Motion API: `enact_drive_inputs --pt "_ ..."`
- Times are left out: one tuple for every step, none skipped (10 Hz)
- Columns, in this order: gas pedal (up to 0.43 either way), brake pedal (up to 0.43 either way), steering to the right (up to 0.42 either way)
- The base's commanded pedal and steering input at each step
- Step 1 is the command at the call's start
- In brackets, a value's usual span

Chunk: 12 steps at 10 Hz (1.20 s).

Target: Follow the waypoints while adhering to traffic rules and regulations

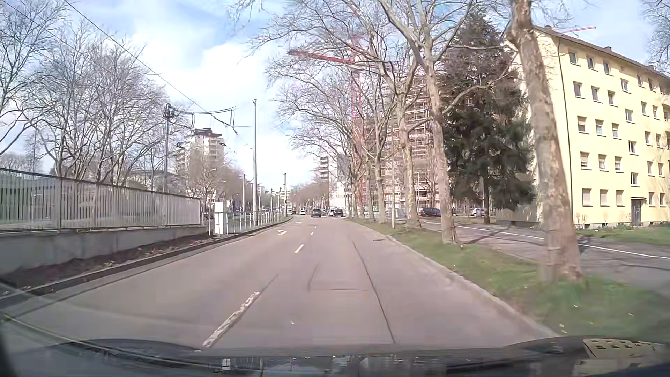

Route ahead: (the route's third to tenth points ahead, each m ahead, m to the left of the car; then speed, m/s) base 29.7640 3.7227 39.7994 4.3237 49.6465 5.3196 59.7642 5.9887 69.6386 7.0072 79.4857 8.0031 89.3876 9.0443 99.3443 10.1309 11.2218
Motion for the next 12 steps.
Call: enact_drive_inputs --pt "0.028 0.000 -0.007" --pt "0.039 0.000 -0.007" --pt "0.047 0.000 -0.007" --pt "0.059 0.000 -0.007" --pt "0.059 0.000 -0.007" --pt "0.067 0.000 -0.007" --pt "0.087 0.000 -0.007" --pt "0.087 0.000 -0.007" --pt "0.087 0.000 -0.007" --pt "0.087 0.000 -0.007" --pt "0.087 0.000 -0.007" --pt "0.087 0.000 -0.007"
